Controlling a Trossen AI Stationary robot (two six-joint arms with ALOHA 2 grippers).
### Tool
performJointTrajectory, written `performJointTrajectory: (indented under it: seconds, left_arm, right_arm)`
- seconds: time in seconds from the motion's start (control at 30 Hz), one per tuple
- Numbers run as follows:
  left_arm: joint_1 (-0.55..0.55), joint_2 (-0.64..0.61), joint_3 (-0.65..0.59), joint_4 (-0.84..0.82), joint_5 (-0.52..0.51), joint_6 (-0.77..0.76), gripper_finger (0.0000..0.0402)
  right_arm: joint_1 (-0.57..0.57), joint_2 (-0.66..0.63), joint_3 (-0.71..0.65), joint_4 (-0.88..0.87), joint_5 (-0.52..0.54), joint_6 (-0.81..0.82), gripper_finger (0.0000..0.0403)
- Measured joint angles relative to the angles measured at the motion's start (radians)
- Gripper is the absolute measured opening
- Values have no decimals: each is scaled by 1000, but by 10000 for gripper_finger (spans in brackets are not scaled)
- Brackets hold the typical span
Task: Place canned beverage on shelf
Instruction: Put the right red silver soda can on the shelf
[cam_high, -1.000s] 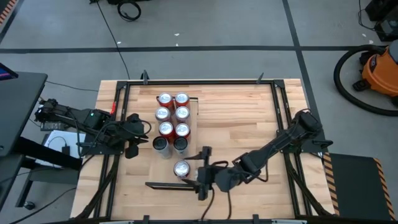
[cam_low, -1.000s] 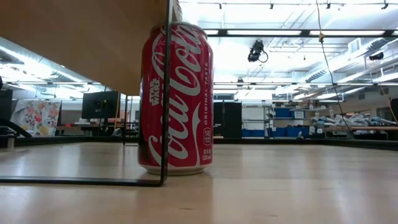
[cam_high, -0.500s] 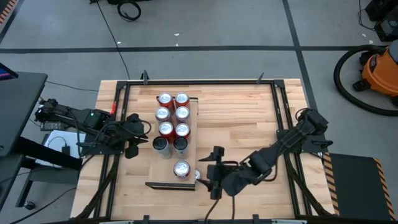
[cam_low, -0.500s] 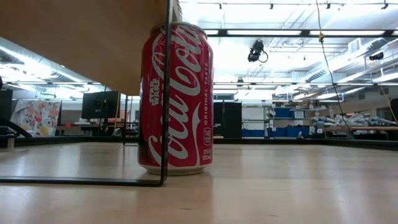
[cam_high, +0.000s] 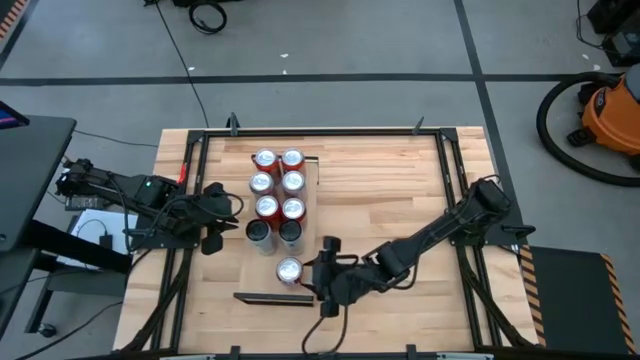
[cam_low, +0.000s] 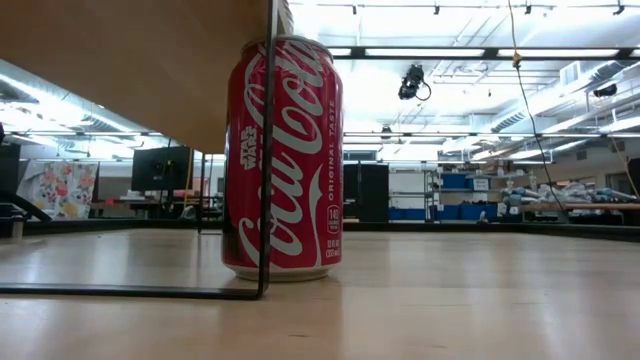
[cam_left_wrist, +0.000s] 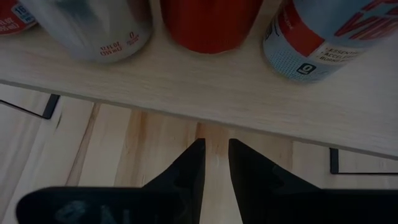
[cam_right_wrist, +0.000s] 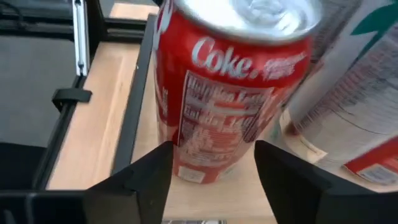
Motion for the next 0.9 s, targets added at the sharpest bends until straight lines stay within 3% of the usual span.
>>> performJointTrajectory:
  seconds: [0.33, 0.9]
  left_arm:
    - [0, -1, 0, -1, 0, 0, 79]
    - [0, 0, 0, -4, 0, 0, 79]
  right_arm:
    - [-53, 55, 0, 127, -68, -41, 188]
    - [-84, 100, 0, 241, -69, -44, 185]
